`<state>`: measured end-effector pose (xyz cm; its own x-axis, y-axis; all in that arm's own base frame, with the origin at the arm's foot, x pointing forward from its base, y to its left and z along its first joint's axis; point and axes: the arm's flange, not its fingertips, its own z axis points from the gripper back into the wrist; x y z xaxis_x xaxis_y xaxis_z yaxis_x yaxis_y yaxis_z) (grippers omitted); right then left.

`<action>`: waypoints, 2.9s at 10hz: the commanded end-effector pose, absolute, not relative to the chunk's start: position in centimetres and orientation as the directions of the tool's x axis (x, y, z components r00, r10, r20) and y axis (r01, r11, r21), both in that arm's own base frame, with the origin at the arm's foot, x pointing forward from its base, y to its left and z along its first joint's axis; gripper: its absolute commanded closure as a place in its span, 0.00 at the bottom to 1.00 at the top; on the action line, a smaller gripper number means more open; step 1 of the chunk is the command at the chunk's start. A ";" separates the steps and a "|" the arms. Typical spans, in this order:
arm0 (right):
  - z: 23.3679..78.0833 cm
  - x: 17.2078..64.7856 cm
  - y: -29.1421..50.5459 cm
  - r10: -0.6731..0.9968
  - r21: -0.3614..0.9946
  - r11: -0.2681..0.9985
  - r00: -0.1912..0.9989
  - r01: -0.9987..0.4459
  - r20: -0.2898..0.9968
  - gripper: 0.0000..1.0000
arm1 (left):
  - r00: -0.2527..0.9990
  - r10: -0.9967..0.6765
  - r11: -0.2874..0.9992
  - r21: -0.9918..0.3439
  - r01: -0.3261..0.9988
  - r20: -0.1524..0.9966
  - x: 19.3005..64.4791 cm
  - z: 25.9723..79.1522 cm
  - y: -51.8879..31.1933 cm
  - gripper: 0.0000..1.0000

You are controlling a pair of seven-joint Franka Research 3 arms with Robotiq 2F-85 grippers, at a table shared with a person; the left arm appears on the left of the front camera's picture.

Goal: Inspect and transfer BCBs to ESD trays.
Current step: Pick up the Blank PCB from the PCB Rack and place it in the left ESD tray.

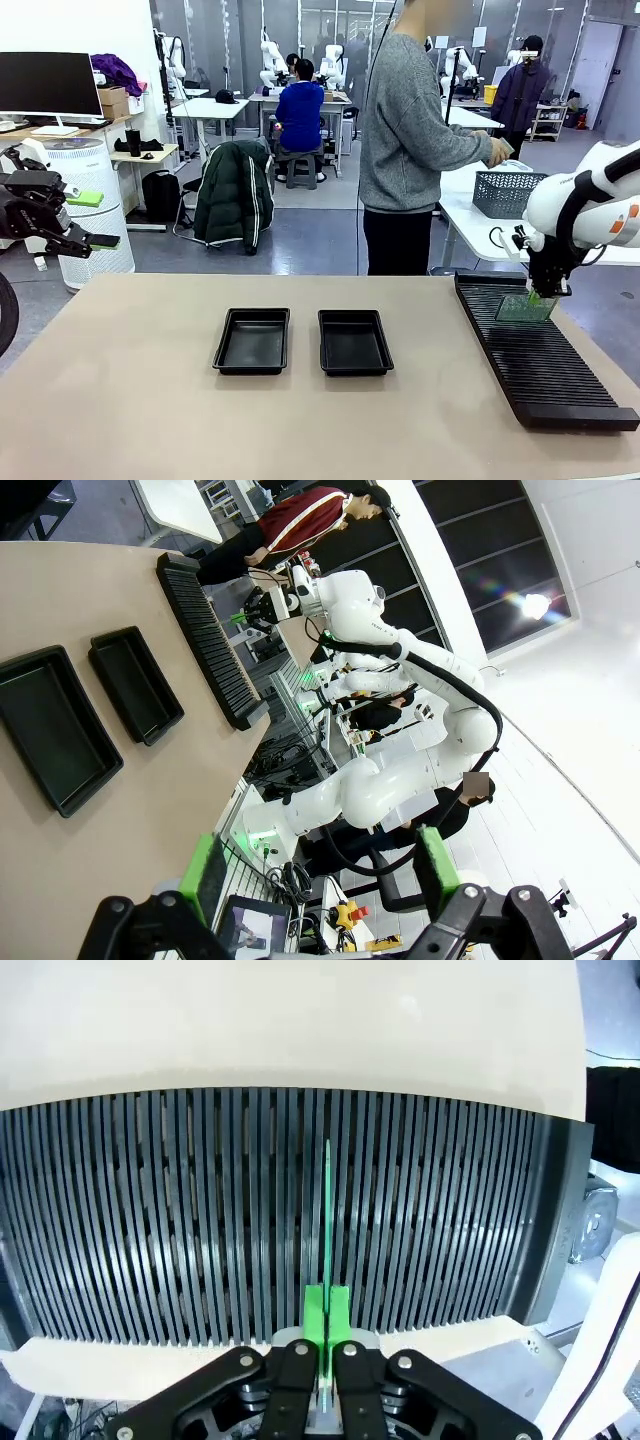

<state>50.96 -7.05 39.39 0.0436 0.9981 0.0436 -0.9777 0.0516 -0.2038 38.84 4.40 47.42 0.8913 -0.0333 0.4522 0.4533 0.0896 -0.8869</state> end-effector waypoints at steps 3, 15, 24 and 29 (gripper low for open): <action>44.0 50.6 -7.8 0.999 -0.166 0.052 0.051 -0.985 0.015 0.98 | 0.892 -0.032 0.089 -0.887 0.453 0.452 38.7 47.5 4.6 0.00; 60.5 45.4 -6.6 0.979 -0.085 0.199 0.195 -0.976 0.054 0.98 | 0.892 -0.032 0.089 -0.887 0.453 0.452 38.7 47.5 4.6 0.00; 61.6 45.1 -7.1 0.977 -0.078 0.203 0.197 -0.976 0.078 0.98 | 0.892 -0.032 0.089 -0.887 0.453 0.452 38.7 47.5 4.6 0.00; 61.6 45.1 -7.1 0.977 -0.078 0.203 0.197 -0.976 0.078 0.98 | 0.892 -0.032 0.089 -0.887 0.453 0.452 38.7 47.5 4.6 0.00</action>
